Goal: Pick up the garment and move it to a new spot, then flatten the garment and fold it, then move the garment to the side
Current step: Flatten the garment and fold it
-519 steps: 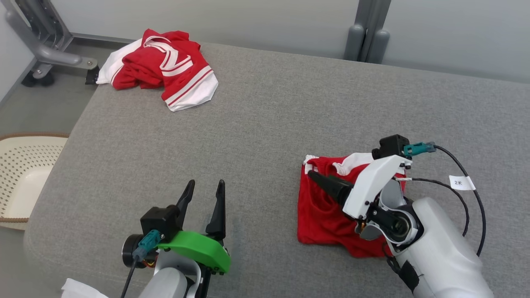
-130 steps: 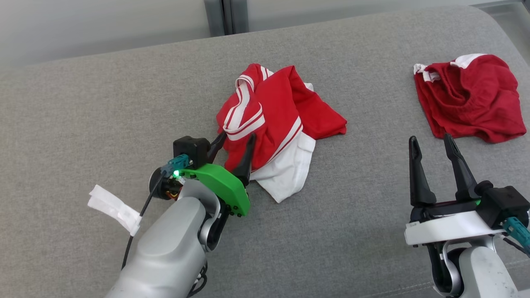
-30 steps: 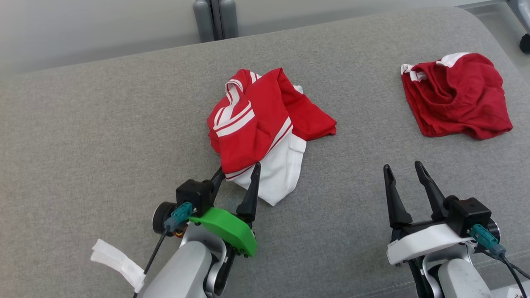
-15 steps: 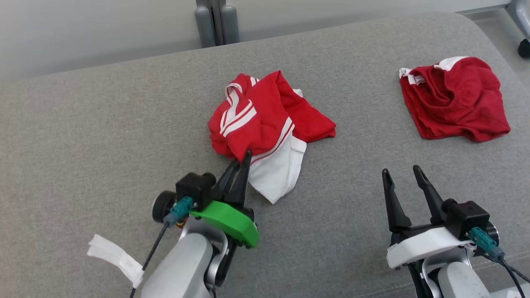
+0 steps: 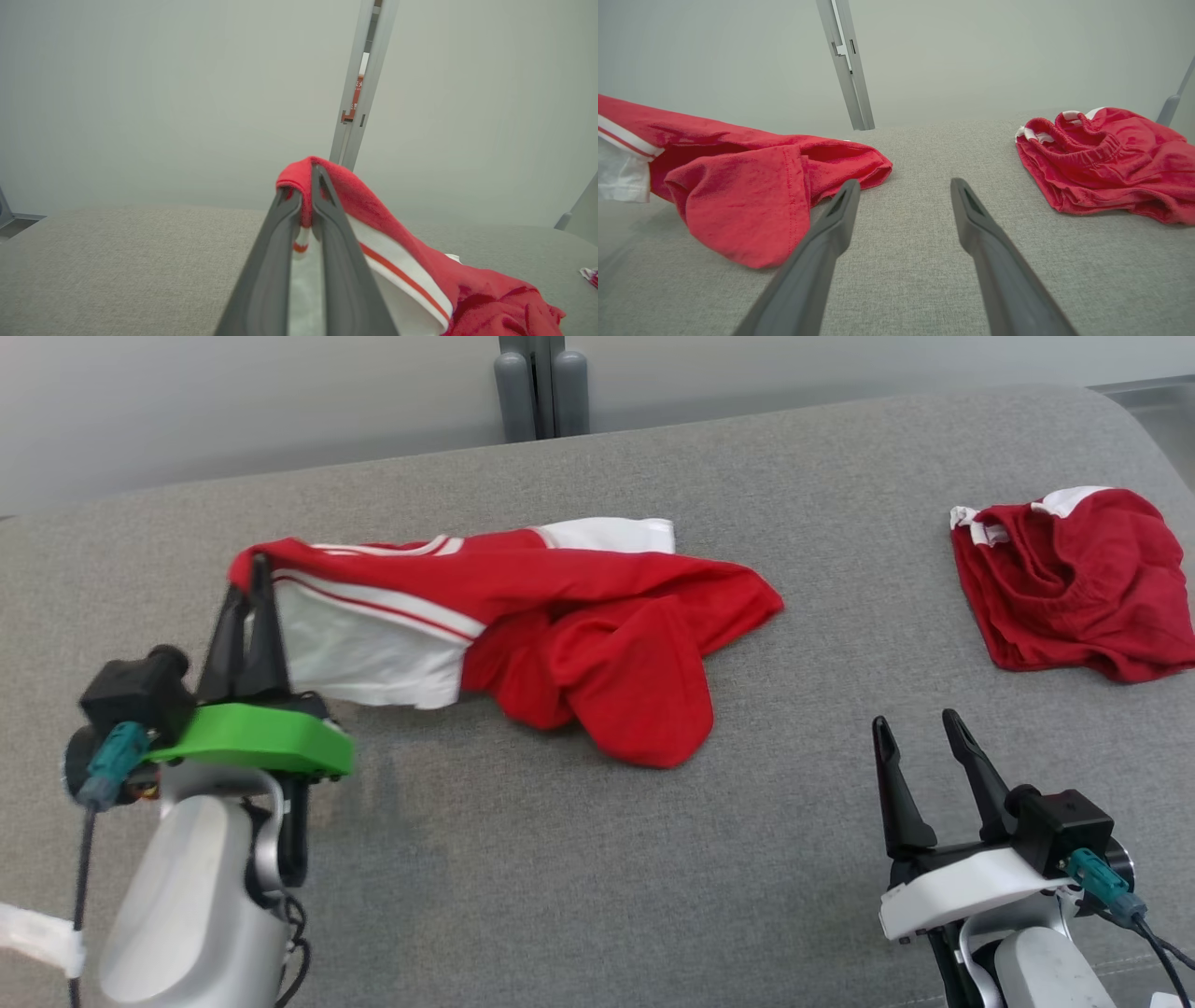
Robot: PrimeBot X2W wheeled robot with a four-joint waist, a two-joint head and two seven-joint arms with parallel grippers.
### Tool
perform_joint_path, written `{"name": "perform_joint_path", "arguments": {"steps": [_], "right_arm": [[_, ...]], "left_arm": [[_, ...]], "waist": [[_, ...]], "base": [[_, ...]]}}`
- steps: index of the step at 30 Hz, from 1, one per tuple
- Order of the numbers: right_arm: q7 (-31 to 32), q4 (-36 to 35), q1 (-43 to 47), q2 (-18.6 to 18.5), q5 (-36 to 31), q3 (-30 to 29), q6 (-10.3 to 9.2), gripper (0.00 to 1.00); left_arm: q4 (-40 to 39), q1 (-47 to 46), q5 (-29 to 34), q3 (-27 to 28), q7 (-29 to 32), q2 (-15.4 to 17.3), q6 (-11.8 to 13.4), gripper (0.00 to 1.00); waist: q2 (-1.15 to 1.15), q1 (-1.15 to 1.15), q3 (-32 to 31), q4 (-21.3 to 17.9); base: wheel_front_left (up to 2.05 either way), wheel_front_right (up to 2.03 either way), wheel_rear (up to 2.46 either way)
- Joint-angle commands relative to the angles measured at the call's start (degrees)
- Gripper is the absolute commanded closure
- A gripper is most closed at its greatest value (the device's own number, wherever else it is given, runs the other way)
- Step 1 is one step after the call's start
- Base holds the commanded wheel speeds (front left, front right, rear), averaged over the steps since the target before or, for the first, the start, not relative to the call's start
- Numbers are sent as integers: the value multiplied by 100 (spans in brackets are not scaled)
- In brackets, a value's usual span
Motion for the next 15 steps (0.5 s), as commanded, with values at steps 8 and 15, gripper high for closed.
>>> {"name": "perform_joint_path", "arguments": {"steps": [8,15], "right_arm": [[-13,27,-87,-13,-1,-6,-4,0],[-13,75,-116,-13,-29,-19,-4,0]], "left_arm": [[704,325,-187,801,0,518,128,100],[1030,587,-293,1302,0,599,249,100]], "waist": [[0,0,103,71],[0,0,109,76]], "base": [[0,0,0],[0,0,0]]}}
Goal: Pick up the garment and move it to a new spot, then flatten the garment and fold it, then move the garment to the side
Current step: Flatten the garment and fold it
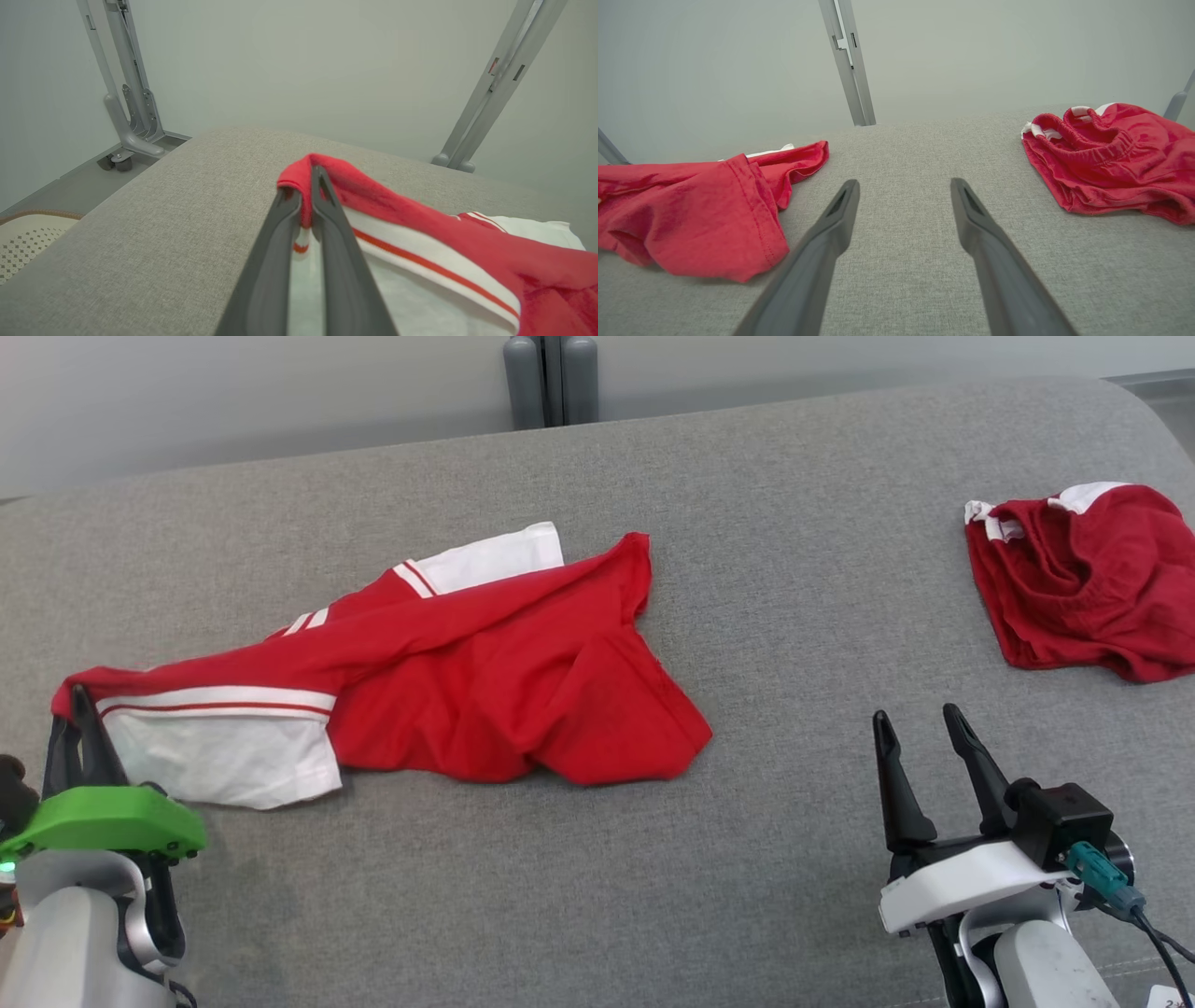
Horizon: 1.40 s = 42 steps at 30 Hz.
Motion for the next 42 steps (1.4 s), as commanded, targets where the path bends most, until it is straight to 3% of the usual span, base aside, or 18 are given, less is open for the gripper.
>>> {"name": "perform_joint_path", "arguments": {"steps": [1,6,7,8,20,30,36,42], "right_arm": [[-13,20,-45,-13,-25,-20,-4,0],[-13,47,-27,-13,-50,-20,-4,0],[-13,54,-17,-13,-53,-15,-4,0],[-13,60,-11,-13,-53,-17,-4,0],[-13,108,83,-14,-179,-105,-4,0],[178,435,-485,-20,-808,-247,-4,0],[852,1005,-1548,-502,-1043,-103,-4,0],[1359,1900,-2649,-1117,-762,379,-5,0]], "left_arm": [[63,104,-61,103,0,55,37,100],[298,206,-4,189,0,-13,17,100],[322,223,25,200,0,-45,8,64],[308,241,54,216,0,-86,2,1],[-606,350,612,368,2,-494,-257,0],[-1042,654,945,-215,2,-1063,-563,0],[-1252,644,863,-635,2,-1229,-588,0],[-1440,492,582,-1067,2,-1256,-447,0]], "waist": [[0,0,-4,1],[0,0,-52,22],[0,0,-71,31],[0,0,-91,43],[0,0,-358,423],[0,0,-271,935],[0,0,87,1366],[0,0,468,1871]], "base": [[0,0,0],[0,0,0],[0,0,0],[0,0,0],[0,0,0],[0,0,0],[0,0,0],[0,0,0]]}}
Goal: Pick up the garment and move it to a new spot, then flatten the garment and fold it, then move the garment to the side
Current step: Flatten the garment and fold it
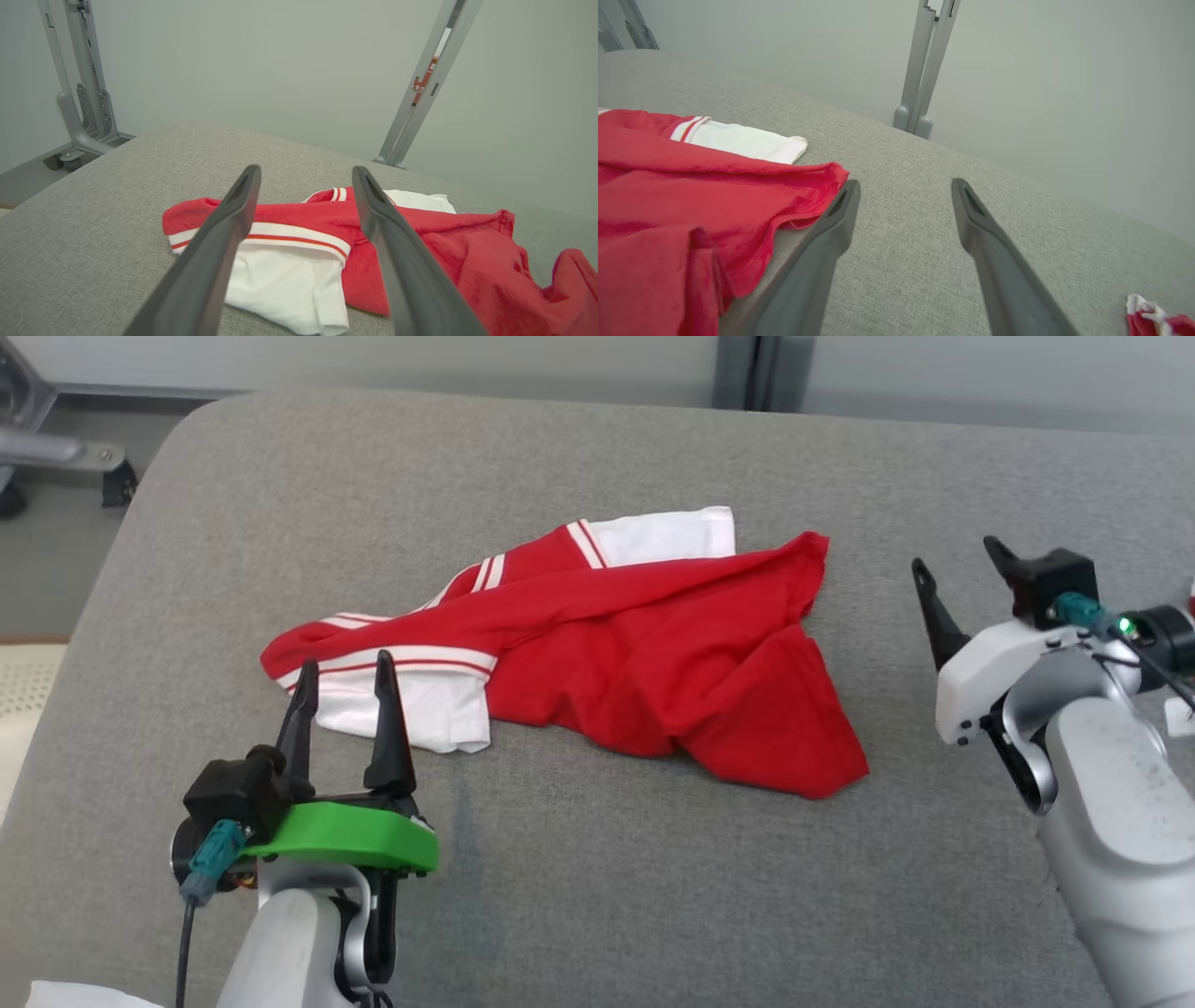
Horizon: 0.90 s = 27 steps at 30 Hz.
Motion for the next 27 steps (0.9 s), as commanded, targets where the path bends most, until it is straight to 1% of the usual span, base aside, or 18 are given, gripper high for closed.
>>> {"name": "perform_joint_path", "arguments": {"steps": [1,6,11,17,18,19,20,21,22,27], "right_arm": [[69,180,-212,-132,75,145,-5,0],[279,930,-860,-540,467,887,-6,0],[323,1513,-1354,-789,804,1492,-6,0],[390,2127,-1840,-833,1128,2016,-6,0],[394,2208,-1902,-830,1199,2121,-6,20],[370,2265,-1934,-825,1259,2204,-6,52],[341,2320,-1972,-834,1329,2296,-5,74],[288,2354,-2013,-848,1362,2375,-4,92],[218,2393,-2083,-874,1387,2446,-4,100],[-266,2528,-2523,-933,1352,2545,-7,100]], "left_arm": [[-52,-108,-80,-76,6,1,56,0],[-191,-163,-242,-383,6,0,181,0],[-356,-217,-326,-527,6,-1,277,0],[-513,-266,-382,-635,6,-1,338,0],[-529,-269,-384,-651,6,-2,354,0],[-539,-270,-381,-661,6,-2,363,0],[-547,-271,-374,-668,6,-1,379,0],[-549,-269,-375,-670,6,-1,383,0],[-549,-262,-369,-663,6,-1,398,0],[-517,-244,-290,-609,6,-1,409,0]], "waist": [[0,0,414,470],[0,0,669,836],[0,0,890,1045],[0,0,1095,1163],[0,0,1110,1167],[0,0,1119,1166],[0,0,1125,1160],[0,0,1124,1147],[0,0,1117,1122],[0,0,1021,929]], "base": [[0,0,0],[0,0,0],[0,0,0],[0,0,0],[0,0,0],[0,0,0],[0,0,0],[0,0,0],[0,0,0],[0,0,0]]}}
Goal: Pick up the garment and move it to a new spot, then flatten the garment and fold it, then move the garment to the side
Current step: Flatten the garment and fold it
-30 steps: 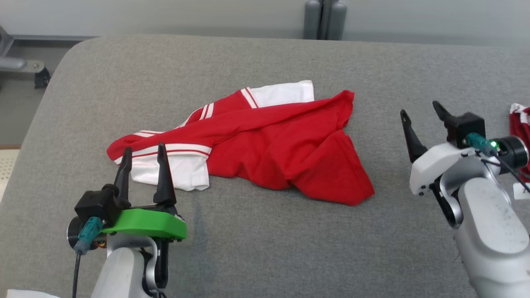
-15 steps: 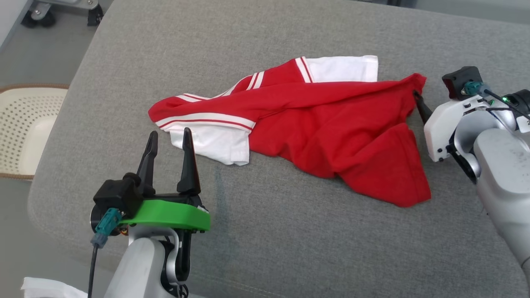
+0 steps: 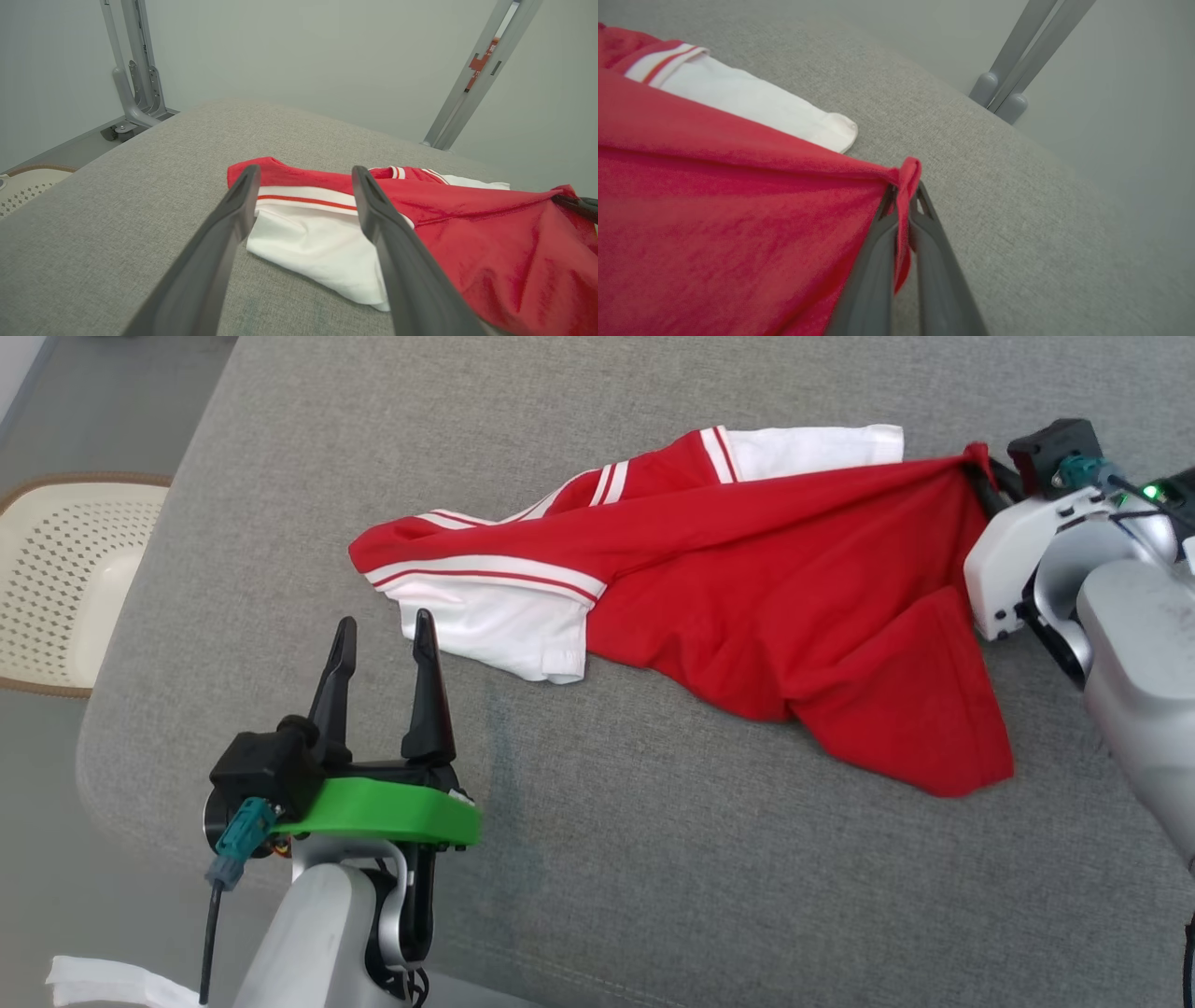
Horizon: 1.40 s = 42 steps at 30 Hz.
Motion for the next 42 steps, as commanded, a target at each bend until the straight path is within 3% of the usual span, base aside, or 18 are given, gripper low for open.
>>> {"name": "perform_joint_path", "arguments": {"steps": [1,9,15,22,27,30,35,40,41,42], "right_arm": [[-170,53,-216,-56,-75,-35,-10,100],[-938,28,-859,10,-544,-101,-10,100],[-1110,-650,-477,92,-620,167,-10,100],[-1140,-2613,1090,-213,-541,406,-9,100],[-877,-4171,2629,-364,-592,44,-10,100],[-620,-4954,3550,-275,-834,-277,-9,100],[-543,-5452,4575,15,-1198,-516,-9,100],[-649,-5233,5155,350,-1688,-685,-9,100],[-685,-5174,5219,412,-1746,-735,-9,88],[-725,-5084,5288,467,-1819,-782,-9,51]], "left_arm": [[10,-42,51,29,6,4,7,0],[133,-9,164,16,6,7,-58,0],[247,90,234,59,6,8,-60,0],[262,224,301,228,6,10,-65,0],[239,270,365,399,6,10,-85,0],[223,289,404,530,6,10,-120,0],[220,321,435,649,6,10,-160,0],[259,284,422,621,6,10,-176,0],[265,289,423,626,6,10,-180,0],[277,296,429,642,6,11,-188,0]], "waist": [[0,0,-106,-160],[0,0,-401,-614],[0,0,-633,-952],[0,0,-868,-1405],[0,0,-975,-1652],[0,0,-1013,-1760],[0,0,-1051,-1845],[0,0,-1076,-1830],[0,0,-1078,-1828],[0,0,-1083,-1825]], "base": [[0,0,0],[0,0,0],[0,0,0],[0,0,0],[0,0,0],[0,0,0],[0,0,0],[0,0,0],[0,0,0],[0,0,0]]}}
